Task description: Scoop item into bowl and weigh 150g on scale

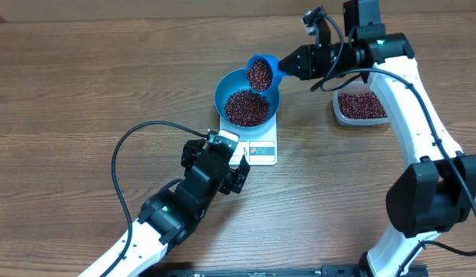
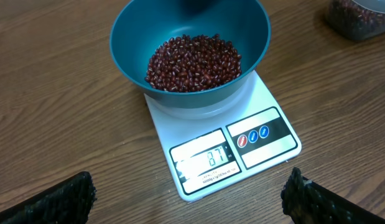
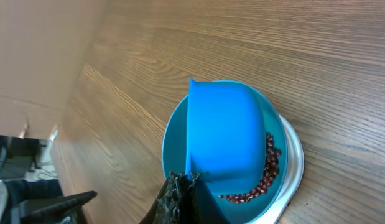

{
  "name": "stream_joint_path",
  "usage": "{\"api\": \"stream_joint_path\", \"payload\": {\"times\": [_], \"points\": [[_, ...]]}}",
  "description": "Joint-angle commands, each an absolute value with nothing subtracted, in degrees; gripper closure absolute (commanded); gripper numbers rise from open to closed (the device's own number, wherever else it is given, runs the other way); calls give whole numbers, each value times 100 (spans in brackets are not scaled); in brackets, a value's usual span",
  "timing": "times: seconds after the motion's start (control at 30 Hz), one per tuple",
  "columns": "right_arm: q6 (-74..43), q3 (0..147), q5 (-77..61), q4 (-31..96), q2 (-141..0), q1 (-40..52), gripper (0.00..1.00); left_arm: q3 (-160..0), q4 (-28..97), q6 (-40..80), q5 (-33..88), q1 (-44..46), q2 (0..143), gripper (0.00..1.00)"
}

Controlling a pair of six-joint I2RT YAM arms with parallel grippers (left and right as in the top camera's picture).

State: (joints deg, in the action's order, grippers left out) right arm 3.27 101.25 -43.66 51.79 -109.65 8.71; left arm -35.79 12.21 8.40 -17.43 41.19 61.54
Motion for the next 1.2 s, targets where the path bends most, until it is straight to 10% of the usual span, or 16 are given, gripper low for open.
{"api": "stream_joint_path", "payload": {"times": [0.0,1.17], "points": [[504,10324,-3999,5144,-10683,1061,96,-3533,1216,731,-1841,4084,6187,0],[2421,10324,-2917,5162,-10683,1581,96,-3533,1219,731,-1841,4084,6187,1]]}}
